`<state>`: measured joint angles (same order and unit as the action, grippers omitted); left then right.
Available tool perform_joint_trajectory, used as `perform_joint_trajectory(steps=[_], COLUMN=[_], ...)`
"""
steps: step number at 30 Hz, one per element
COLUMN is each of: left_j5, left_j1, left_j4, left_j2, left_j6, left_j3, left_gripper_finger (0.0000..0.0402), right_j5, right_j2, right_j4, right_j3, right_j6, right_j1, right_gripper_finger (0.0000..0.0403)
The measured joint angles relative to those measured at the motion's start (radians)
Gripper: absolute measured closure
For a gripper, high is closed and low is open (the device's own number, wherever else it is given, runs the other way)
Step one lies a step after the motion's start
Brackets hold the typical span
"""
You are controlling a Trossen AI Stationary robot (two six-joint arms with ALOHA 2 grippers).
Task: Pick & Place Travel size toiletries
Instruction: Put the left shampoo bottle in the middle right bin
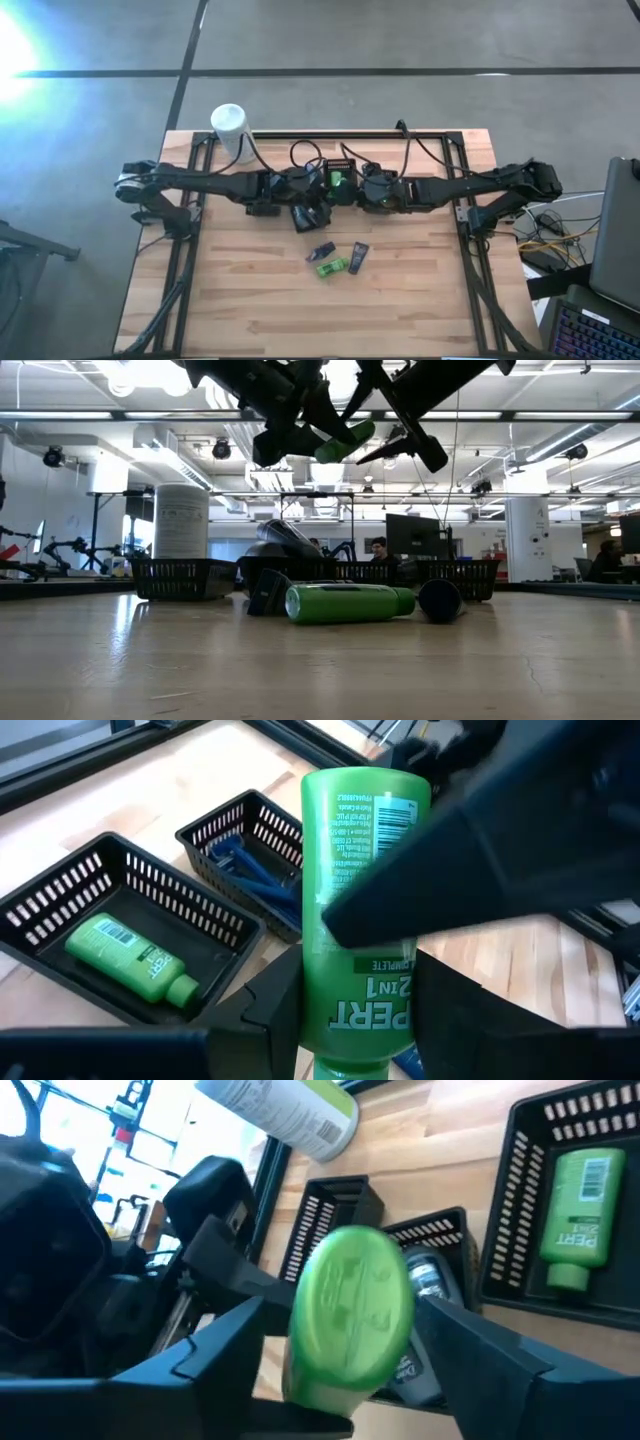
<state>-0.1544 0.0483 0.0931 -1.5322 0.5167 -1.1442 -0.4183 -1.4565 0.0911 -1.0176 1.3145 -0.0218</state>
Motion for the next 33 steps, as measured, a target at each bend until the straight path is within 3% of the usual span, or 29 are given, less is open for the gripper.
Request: perform_joint_trajectory(steps=[8, 20, 29, 33], left_j5=[0.000, 0.002, 0.003, 0.002], left_j1=[0.002, 0.043, 0.050, 0.074], left_j4=[0.016, 0.011, 0.114, 0.193], left_j2=[0.000, 0.000, 0.004, 0.009], left_j6=[-0.015, -0.083, -0.120, -0.161], left_j3=[0.002, 0.002, 0.002, 0.002], left_gripper_finger=[0.0251, 0.0242, 0.0154, 0.0114], right_j5=[-0.002, 0.004, -0.007, 0.046], right_j2=[0.001, -0.004, -0.029, -0.066], right_j4=[0.005, -0.004, 0.043, 0.043], right_j3=[0.000, -0.001, 0.007, 0.004], right_j6=[-0.004, -0.006, -0.044, -0.046], right_j1=[0.014, 0.059, 0.132, 0.163], right_gripper_finger=[0.0195, 0.0318, 0.0295, 0.0294])
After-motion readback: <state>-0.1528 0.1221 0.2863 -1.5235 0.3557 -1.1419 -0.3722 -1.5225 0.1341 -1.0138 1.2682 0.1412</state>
